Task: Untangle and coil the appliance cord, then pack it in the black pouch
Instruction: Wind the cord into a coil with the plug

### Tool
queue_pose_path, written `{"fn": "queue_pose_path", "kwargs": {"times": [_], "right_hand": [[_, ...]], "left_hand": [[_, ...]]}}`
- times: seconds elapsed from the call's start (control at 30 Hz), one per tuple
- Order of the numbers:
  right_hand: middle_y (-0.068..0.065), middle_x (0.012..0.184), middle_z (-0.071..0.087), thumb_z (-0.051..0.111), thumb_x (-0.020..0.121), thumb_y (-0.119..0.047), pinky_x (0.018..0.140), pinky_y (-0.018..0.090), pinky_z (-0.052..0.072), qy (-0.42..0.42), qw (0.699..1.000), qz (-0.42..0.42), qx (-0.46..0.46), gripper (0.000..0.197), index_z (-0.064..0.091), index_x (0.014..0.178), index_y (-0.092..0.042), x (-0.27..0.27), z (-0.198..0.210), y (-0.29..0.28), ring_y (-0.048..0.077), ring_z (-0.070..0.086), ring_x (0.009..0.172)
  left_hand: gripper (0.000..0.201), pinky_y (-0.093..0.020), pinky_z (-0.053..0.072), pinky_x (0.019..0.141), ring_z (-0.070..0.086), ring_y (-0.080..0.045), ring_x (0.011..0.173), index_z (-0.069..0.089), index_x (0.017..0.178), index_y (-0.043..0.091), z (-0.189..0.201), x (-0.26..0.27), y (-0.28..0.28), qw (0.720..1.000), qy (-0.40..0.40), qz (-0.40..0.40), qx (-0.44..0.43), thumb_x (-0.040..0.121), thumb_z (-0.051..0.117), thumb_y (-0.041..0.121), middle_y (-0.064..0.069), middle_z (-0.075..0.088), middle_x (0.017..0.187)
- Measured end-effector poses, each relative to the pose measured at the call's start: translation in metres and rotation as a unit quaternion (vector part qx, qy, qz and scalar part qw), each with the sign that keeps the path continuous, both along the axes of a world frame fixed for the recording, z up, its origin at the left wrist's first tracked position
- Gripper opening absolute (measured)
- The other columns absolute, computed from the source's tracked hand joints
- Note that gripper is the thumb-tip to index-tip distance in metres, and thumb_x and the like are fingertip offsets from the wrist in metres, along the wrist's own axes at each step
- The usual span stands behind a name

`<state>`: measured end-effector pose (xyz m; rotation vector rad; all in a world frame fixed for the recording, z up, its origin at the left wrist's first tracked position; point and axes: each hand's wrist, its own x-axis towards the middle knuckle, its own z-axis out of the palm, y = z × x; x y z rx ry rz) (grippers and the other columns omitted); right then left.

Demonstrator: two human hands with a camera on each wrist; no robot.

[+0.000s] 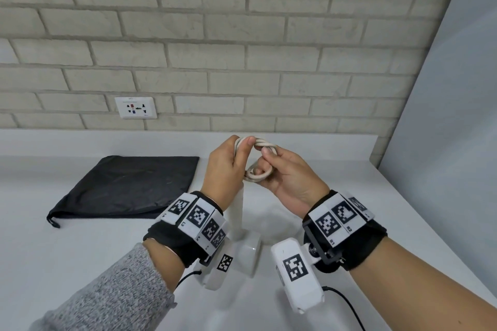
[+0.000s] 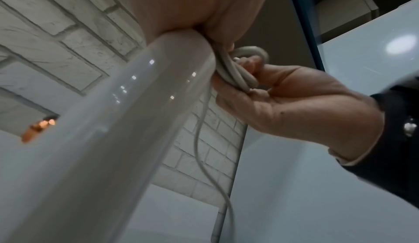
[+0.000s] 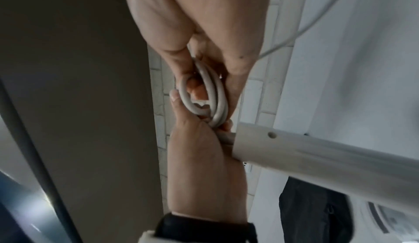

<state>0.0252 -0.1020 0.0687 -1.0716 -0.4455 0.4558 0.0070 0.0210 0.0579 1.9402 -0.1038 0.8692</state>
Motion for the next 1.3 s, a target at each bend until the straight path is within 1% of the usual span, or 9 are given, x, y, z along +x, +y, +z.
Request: {"fn": "queue_pose_path", "kwargs": {"times": [0.23,0.3,0.4,0.57,0.67,0.8,0.97,1.1,1.3], "right_hand": [[0.001,0.084,0.05,0.056,0.08,0.009,0.072,0.027,0.055,-0.139,0.967,-0.119,-0.18,0.051,0.043,0.122,-0.017,0.006,-0.015,-0.001,0.016,0.056,0.078],[0.002,0.085,0.048,0.054,0.08,0.011,0.079,0.039,0.056,-0.155,0.953,-0.126,-0.229,0.046,0.045,0.116,-0.015,0.007,-0.023,-0.009,0.021,0.056,0.081],[0.008,0.073,0.05,0.045,0.084,0.013,0.069,0.031,0.059,-0.166,0.946,-0.109,-0.256,0.02,0.056,0.081,-0.004,0.003,-0.028,-0.03,0.019,0.057,0.066],[0.004,0.064,0.061,0.04,0.084,0.013,0.085,0.025,0.054,-0.05,0.993,-0.09,-0.051,0.037,0.056,0.059,-0.01,-0.003,-0.03,-0.063,0.021,0.068,0.084],[-0.001,0.047,0.042,0.046,0.073,-0.003,0.074,0.03,0.058,0.059,0.994,-0.027,0.085,0.016,0.052,0.06,-0.011,-0.009,-0.026,-0.072,0.017,0.058,0.051],[-0.009,0.042,0.025,0.04,0.093,-0.019,0.039,0.019,0.033,-0.047,0.987,-0.059,-0.139,0.029,0.055,0.07,-0.009,-0.006,-0.03,-0.091,0.008,0.023,0.034],[-0.008,0.048,0.025,0.045,0.093,-0.025,0.042,0.019,0.022,-0.176,0.914,-0.066,-0.359,0.024,0.068,0.09,-0.02,-0.003,-0.045,-0.122,0.011,0.02,0.046],[-0.009,0.051,0.03,0.051,0.09,-0.029,0.049,0.017,0.03,-0.239,0.867,-0.055,-0.435,0.019,0.068,0.097,-0.033,-0.004,-0.051,-0.132,0.011,0.027,0.048],[-0.013,0.047,0.03,0.043,0.095,-0.023,0.05,0.016,0.028,-0.264,0.87,-0.067,-0.411,0.022,0.064,0.089,-0.023,0.003,-0.062,-0.127,0.006,0.028,0.047]], "left_hand": [[0.034,-0.014,0.034,0.049,0.044,-0.004,0.049,0.04,0.061,0.021,-0.003,0.003,0.002,1.0,0.0,0.022,0.0,0.093,0.046,0.029,0.006,0.04,0.053],[0.034,-0.011,0.035,0.05,0.048,0.001,0.05,0.039,0.061,0.024,-0.004,0.004,0.004,0.999,0.003,0.037,-0.002,0.093,0.046,0.03,0.007,0.042,0.053],[0.033,-0.015,0.035,0.05,0.045,-0.005,0.051,0.044,0.064,0.015,-0.005,0.008,0.006,0.999,0.017,0.044,-0.008,0.093,0.046,0.033,0.005,0.042,0.056],[0.04,-0.017,0.034,0.051,0.041,-0.011,0.053,0.054,0.079,-0.002,-0.004,0.016,0.0,0.999,0.014,0.041,-0.021,0.093,0.045,0.034,0.003,0.042,0.057],[0.038,-0.014,0.035,0.05,0.042,-0.008,0.051,0.052,0.078,0.0,-0.003,0.018,-0.001,0.998,0.018,0.042,-0.032,0.093,0.045,0.034,0.004,0.04,0.056],[0.031,-0.015,0.033,0.057,0.041,-0.012,0.063,0.048,0.074,0.008,-0.003,0.019,-0.001,0.999,0.014,0.048,-0.005,0.094,0.045,0.032,0.004,0.04,0.067],[0.026,-0.033,0.035,0.097,0.042,-0.026,0.105,0.05,0.073,0.018,-0.006,0.023,0.001,0.998,0.038,0.055,0.011,0.093,0.045,0.033,-0.009,0.04,0.103],[0.028,-0.033,0.033,0.105,0.041,-0.016,0.107,0.05,0.068,0.02,-0.004,0.022,-0.002,0.998,0.045,0.044,-0.027,0.093,0.046,0.031,-0.006,0.034,0.111],[0.031,-0.012,0.046,0.058,0.059,-0.001,0.069,0.046,0.065,0.023,-0.002,0.02,-0.002,0.997,0.051,0.013,-0.062,0.094,0.044,0.033,-0.002,0.057,0.069]]}}
